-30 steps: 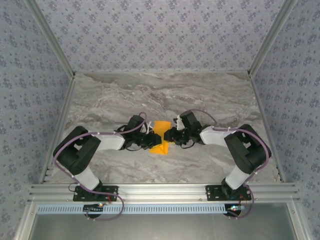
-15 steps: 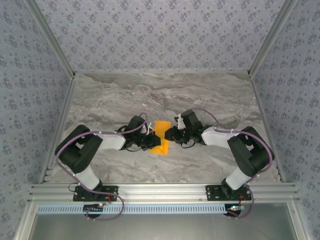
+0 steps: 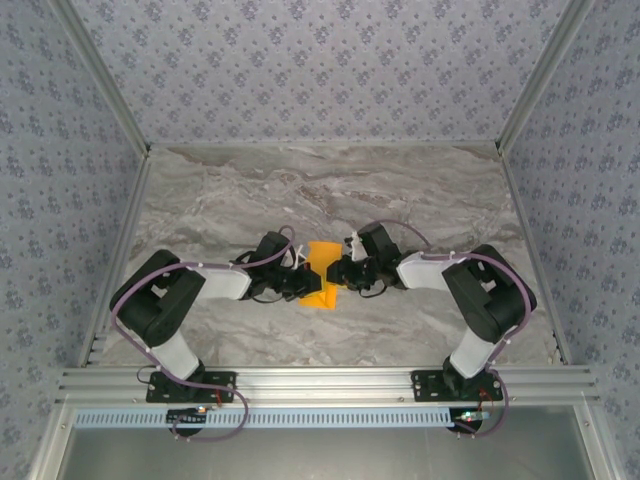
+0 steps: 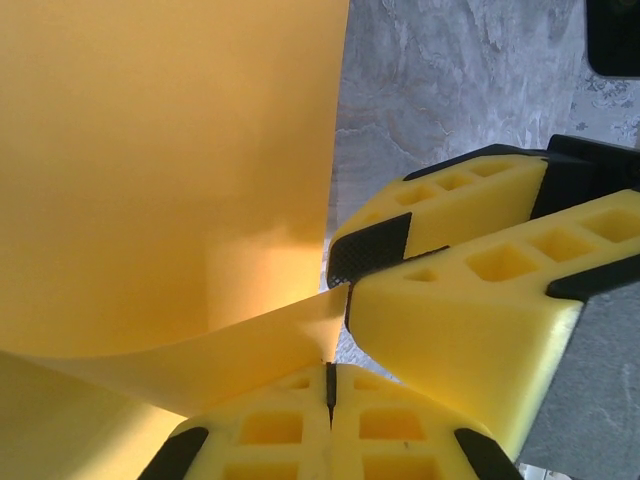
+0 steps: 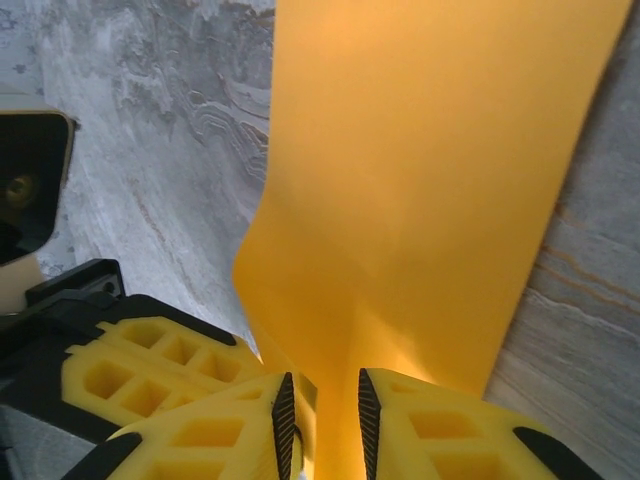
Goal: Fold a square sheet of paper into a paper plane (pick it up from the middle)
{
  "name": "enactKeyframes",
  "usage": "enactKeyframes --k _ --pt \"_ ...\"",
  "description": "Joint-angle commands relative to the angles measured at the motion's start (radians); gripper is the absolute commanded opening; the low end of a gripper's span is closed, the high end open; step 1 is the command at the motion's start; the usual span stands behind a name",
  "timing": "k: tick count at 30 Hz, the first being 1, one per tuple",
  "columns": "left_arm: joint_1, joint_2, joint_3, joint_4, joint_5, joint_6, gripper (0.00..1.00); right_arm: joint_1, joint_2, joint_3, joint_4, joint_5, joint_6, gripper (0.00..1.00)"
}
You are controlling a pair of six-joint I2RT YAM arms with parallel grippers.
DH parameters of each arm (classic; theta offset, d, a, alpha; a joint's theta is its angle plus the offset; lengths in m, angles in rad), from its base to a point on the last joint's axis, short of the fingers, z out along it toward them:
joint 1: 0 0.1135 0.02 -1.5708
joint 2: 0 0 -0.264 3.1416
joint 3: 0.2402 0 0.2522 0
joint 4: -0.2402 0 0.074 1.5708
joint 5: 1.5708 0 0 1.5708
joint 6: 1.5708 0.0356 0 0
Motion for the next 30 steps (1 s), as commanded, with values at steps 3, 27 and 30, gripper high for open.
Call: enactKeyframes --k 3,27,30 --pt "-0.001 -0.011 0.005 -0.006 -0.003 0.021 0.02 0.005 0.023 0.013 0.055 -0.036 0.034 0.23" --pt "-0.001 -0.069 0.034 -0.044 -0.002 0.044 0.09 -0.052 0.009 0.017 -0.106 0.074 -0.058 0.01" --pt "-0.002 -0.040 0.053 -0.036 0.005 0.040 0.10 -0.057 0.002 0.021 -0.117 0.082 -0.070 0.01"
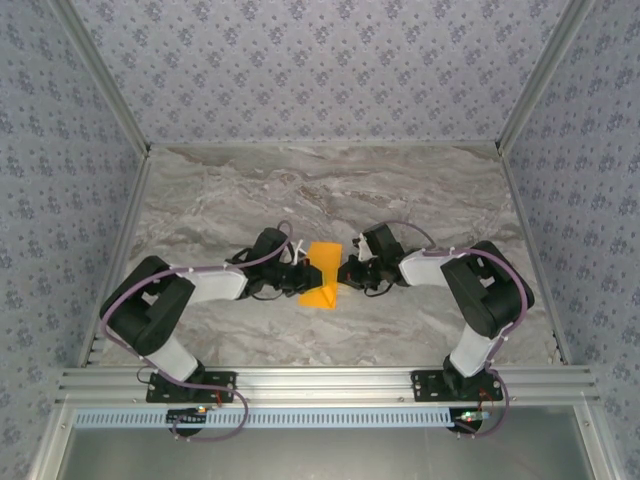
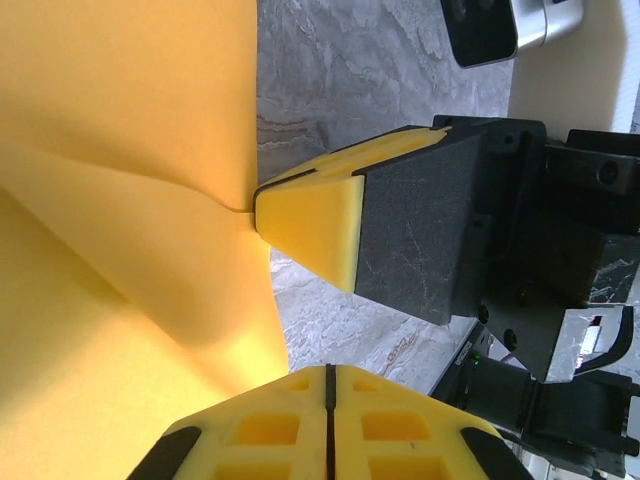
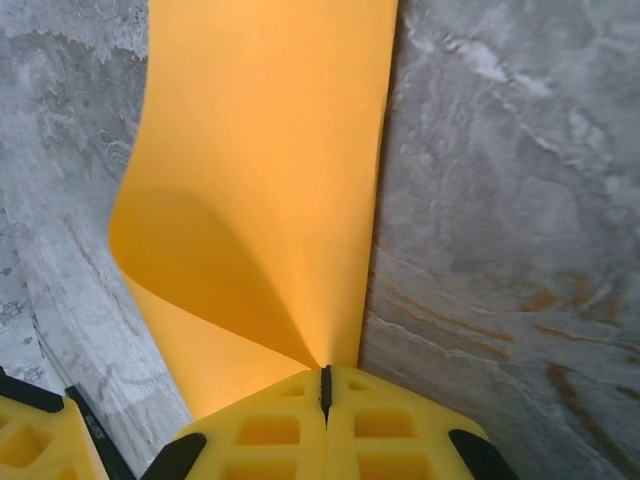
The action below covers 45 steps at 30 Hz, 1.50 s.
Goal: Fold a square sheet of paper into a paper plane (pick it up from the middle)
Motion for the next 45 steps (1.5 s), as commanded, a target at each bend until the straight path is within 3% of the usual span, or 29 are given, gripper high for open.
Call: enactKeyframes --k 1,45 --pt "-0.001 0.033 0.047 -0.010 0.007 0.021 0.10 -0.008 -0.024 0.022 -0.050 0.023 -0.041 0.01" --pt "-0.003 0.158 0.106 -0.063 -0.006 0.050 0.10 -0.026 0.074 0.094 -0.057 -0.008 -0.092 0.02"
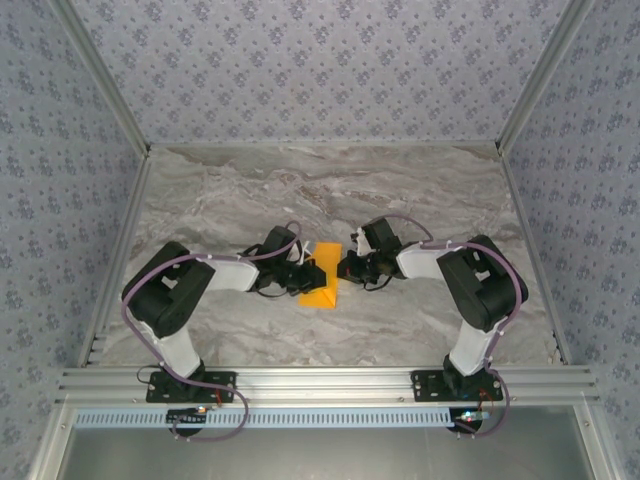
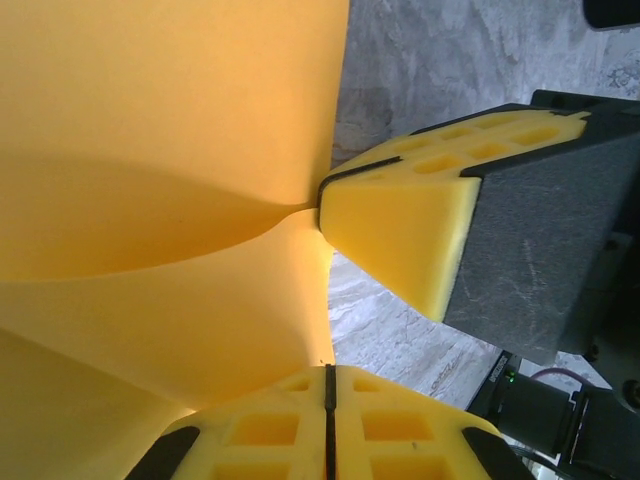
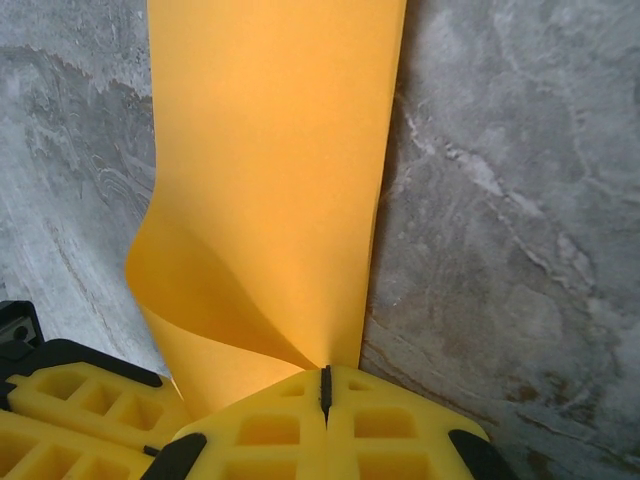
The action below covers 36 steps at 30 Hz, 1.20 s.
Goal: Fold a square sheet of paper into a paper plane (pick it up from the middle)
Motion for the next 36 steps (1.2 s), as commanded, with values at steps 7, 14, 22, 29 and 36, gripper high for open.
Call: enactKeyframes --k 7,14,22,29,36 --pt "-0.004 0.018 0.018 -0.030 -0.011 0.029 0.10 -0.005 0.027 0.023 -0.014 -0.004 -0.020 0.02" --pt "-0.004 0.032 0.020 -0.030 -0.010 0.029 0.10 -0.006 0.029 0.023 -0.024 0.004 -0.023 0.02" --pt "-0.005 0.035 0.016 -0.035 -0.016 0.027 0.10 -0.005 0.029 0.022 -0.027 0.006 -0.022 0.02" --pt "-0.009 0.046 0.014 -0.045 -0.026 0.029 0.10 -0.006 0.033 0.022 -0.028 0.007 -0.024 0.02" --pt "-0.010 0.053 0.009 -0.060 -0.043 0.033 0.10 -0.005 0.037 0.023 -0.031 0.005 -0.025 0.02"
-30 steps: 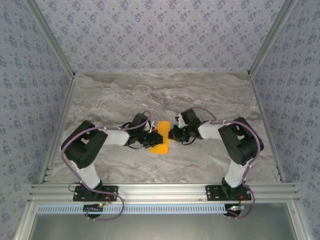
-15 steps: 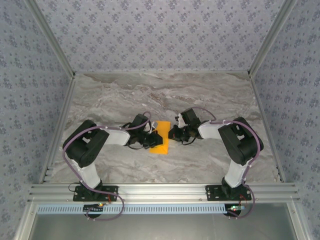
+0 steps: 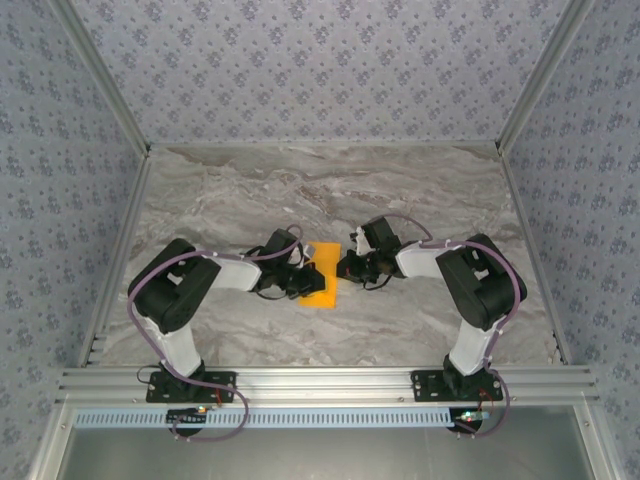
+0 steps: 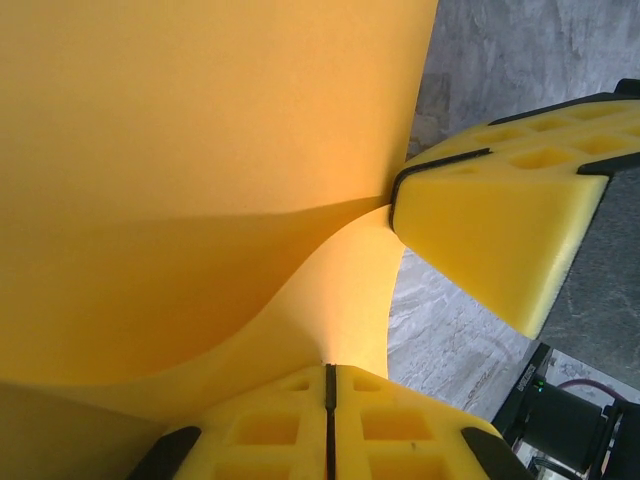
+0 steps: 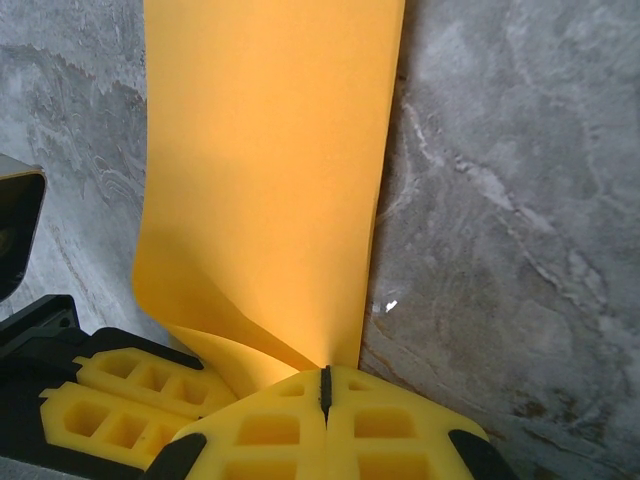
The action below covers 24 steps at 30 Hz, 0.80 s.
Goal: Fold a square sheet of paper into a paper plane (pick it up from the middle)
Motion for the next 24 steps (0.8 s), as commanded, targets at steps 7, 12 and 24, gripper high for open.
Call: enactKeyframes --k 7,12,24 --pt "-0.012 0.020 0.005 -0.071 -0.046 0.028 0.10 -0.005 -0.018 0.023 -0.069 0.036 -0.020 0.06" --pt "-0.016 0.023 -0.002 -0.086 -0.065 0.022 0.09 -0.001 -0.113 0.024 -0.128 0.128 -0.038 0.12" --pt "-0.018 0.023 0.001 -0.102 -0.087 0.016 0.08 0.078 -0.009 0.065 -0.093 0.066 -0.028 0.00"
